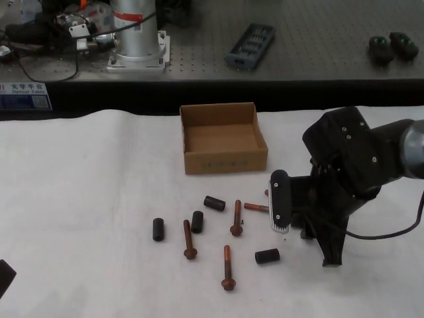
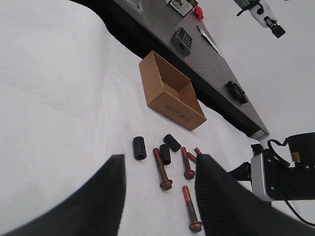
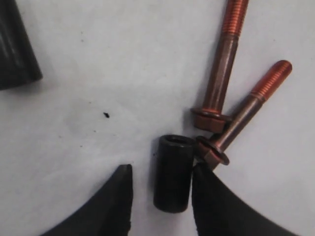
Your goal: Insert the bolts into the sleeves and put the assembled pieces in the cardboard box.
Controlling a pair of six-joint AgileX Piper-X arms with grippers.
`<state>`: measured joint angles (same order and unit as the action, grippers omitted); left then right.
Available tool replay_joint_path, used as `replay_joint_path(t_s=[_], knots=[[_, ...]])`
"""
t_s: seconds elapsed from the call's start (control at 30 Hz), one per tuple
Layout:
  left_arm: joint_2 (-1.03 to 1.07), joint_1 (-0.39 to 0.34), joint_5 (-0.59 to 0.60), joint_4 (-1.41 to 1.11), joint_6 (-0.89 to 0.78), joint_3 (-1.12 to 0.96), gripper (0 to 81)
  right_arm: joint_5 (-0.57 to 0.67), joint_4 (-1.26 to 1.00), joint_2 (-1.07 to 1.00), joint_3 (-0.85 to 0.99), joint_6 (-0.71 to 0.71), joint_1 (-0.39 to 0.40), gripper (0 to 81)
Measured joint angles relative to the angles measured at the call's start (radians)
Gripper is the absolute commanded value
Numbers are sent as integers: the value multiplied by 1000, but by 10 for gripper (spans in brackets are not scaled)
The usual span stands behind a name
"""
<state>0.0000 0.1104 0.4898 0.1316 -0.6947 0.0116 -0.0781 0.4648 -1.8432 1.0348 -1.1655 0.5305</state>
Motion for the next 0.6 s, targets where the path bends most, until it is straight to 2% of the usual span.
replay_joint_path(t_s=[0.33, 0.5, 0.6], knots=[[0, 0, 0, 0, 0, 0, 328, 0, -5, 0, 0, -9, -2, 298], [0, 0, 0, 0, 0, 0, 328, 31, 8, 0, 0, -12, -11, 195], [0, 0, -4, 0, 0, 0, 328, 41, 15, 0, 0, -18, -15, 178]])
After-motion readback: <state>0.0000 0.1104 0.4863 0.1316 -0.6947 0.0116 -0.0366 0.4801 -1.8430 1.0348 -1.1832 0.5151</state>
